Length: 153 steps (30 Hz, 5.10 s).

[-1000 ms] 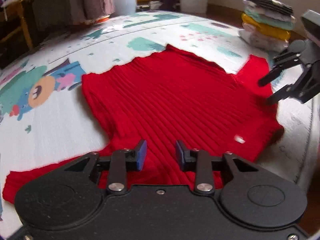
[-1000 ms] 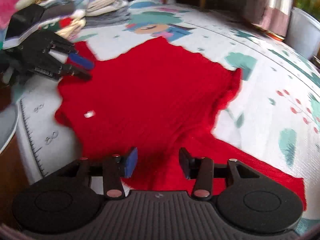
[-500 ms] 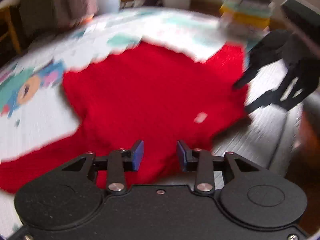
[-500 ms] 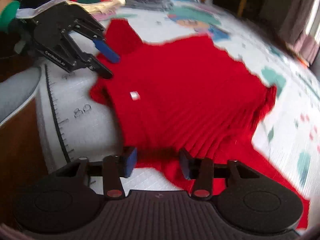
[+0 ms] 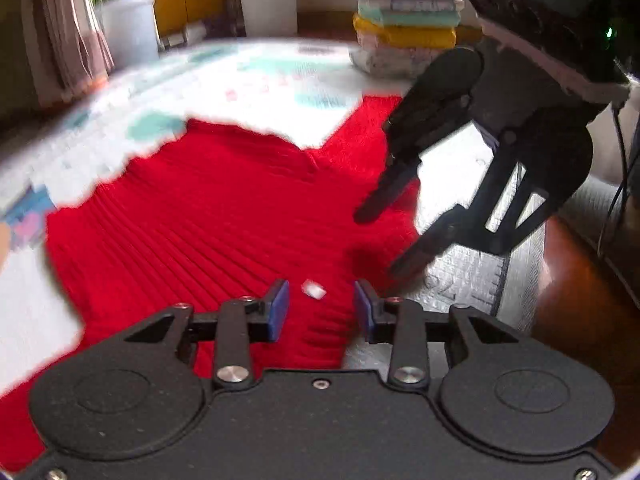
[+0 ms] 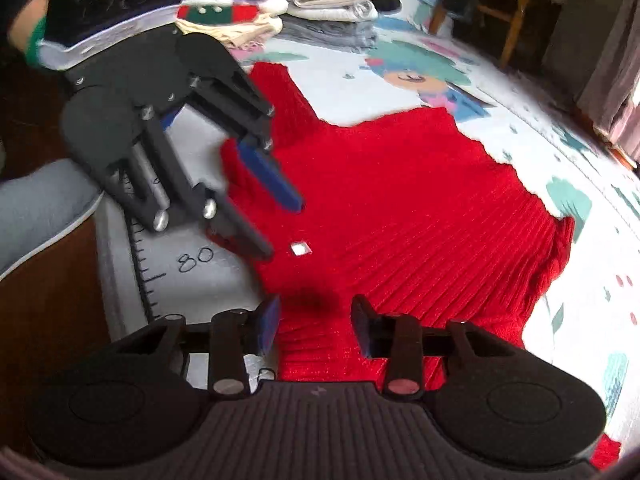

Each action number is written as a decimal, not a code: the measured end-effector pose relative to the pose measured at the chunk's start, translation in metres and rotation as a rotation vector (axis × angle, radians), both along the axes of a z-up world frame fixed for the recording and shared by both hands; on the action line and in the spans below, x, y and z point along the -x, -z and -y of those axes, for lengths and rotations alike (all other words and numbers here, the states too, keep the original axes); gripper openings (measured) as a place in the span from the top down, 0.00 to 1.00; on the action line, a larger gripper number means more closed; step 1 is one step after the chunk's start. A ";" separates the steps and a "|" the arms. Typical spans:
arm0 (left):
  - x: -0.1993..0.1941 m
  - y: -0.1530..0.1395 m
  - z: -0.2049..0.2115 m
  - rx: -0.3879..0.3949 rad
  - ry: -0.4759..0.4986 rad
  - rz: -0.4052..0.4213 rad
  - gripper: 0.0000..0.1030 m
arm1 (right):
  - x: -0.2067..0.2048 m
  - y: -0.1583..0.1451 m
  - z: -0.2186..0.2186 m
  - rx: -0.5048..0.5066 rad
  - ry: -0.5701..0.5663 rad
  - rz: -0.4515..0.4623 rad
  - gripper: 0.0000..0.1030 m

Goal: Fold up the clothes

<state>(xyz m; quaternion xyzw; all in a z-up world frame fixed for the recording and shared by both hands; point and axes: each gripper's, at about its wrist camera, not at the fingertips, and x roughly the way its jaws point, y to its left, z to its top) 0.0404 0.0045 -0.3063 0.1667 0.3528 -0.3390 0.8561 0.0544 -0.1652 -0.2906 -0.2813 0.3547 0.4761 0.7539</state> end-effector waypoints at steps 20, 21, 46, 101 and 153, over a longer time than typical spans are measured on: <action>-0.132 -0.091 0.017 0.067 -0.131 -0.216 0.54 | -0.067 0.013 0.172 -0.449 0.941 -0.688 0.54; -0.143 -0.097 0.024 0.045 -0.122 -0.212 0.54 | -0.067 0.015 0.171 -0.457 0.943 -0.691 0.54; -0.289 -0.039 0.115 0.048 -0.263 -0.258 0.55 | -0.065 0.035 0.150 -0.560 0.980 -0.665 0.54; -0.298 -0.036 0.012 0.321 -0.417 -0.425 0.48 | 0.032 0.005 -0.017 0.199 -0.253 0.330 0.85; -0.223 -0.017 0.165 -0.120 0.423 -0.527 0.50 | 0.011 -0.009 -0.009 0.024 -0.010 0.066 0.51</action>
